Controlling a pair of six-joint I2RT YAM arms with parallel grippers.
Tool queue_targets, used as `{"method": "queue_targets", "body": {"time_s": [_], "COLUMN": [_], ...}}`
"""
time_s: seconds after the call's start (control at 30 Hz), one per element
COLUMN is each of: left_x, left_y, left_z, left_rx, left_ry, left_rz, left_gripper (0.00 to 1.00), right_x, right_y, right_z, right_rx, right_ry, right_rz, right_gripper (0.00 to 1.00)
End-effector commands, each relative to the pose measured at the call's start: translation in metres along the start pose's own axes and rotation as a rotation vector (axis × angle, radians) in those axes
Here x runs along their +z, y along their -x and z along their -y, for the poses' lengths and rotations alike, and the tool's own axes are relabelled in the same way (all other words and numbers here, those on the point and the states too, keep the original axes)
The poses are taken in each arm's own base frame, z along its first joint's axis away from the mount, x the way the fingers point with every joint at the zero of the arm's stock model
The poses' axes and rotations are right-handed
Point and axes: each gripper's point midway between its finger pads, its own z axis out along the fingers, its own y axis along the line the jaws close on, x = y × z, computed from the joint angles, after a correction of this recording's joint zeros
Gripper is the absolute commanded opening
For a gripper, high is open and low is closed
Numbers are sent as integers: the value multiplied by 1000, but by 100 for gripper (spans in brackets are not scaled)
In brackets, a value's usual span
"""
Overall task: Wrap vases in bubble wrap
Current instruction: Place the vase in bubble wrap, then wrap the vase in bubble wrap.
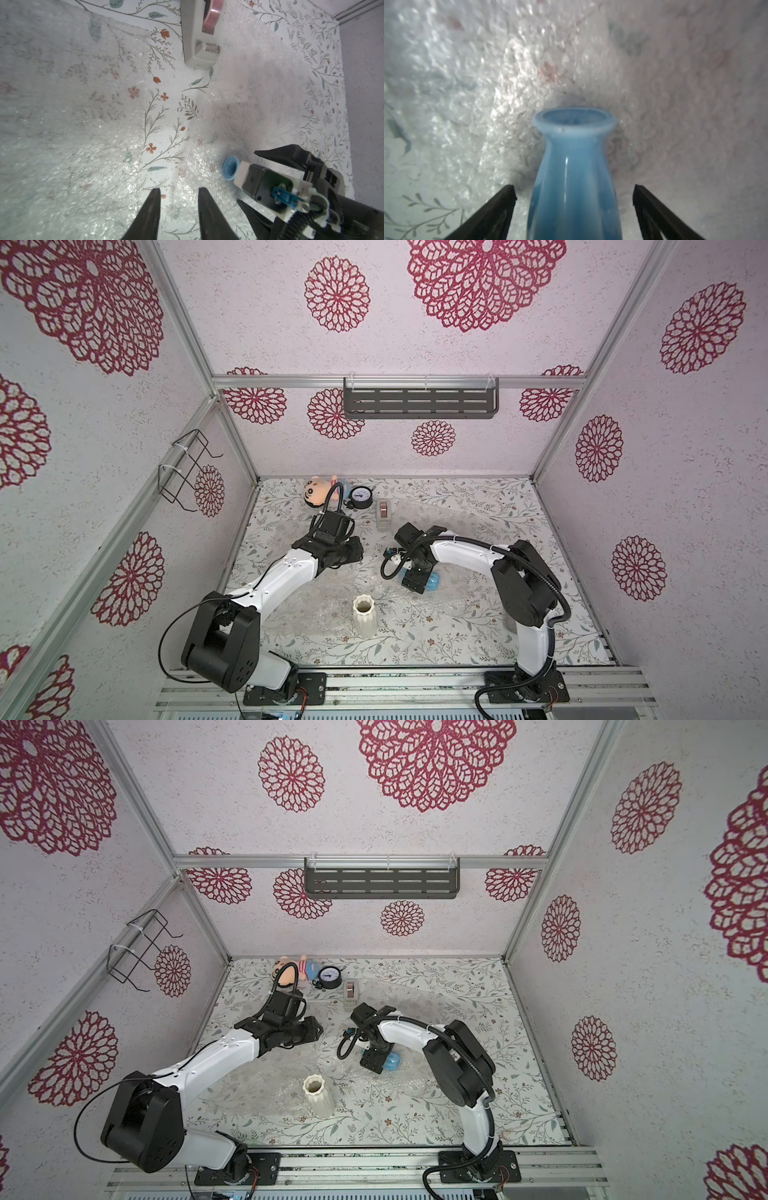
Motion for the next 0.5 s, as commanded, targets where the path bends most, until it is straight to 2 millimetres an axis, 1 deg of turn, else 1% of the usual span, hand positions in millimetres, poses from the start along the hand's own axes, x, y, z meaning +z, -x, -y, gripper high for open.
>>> {"method": "queue_targets", "body": {"time_s": [0.0, 0.1, 0.13, 0.2, 0.27, 0.33, 0.4, 0.47], "left_x": [-12, -18, -21, -23, -24, -23, -21, -18], "left_y": [12, 14, 14, 15, 14, 13, 10, 8], "left_z": [9, 13, 16, 18, 20, 23, 27, 32], "left_rx": [-30, -46, -47, -52, -54, -57, -53, -47], "left_ry": [-48, -70, -82, -98, -107, -116, -126, -135], "left_rz": [51, 65, 70, 77, 79, 72, 64, 58], "left_gripper": [36, 36, 36, 37, 37, 38, 38, 38], "right_x": [-49, -73, -80, -94, -102, -104, -94, -86], "right_y": [17, 12, 10, 5, -2, -6, -17, -24], "right_z": [14, 15, 15, 9, 1, -12, -29, -42], "right_rx": [74, 159, 196, 249, 286, 317, 334, 345], "right_ry": [-87, -117, -124, -122, -130, -111, -99, -92], "right_rz": [162, 248, 273, 317, 334, 346, 328, 326], "right_gripper": [94, 93, 91, 88, 84, 80, 75, 70]}}
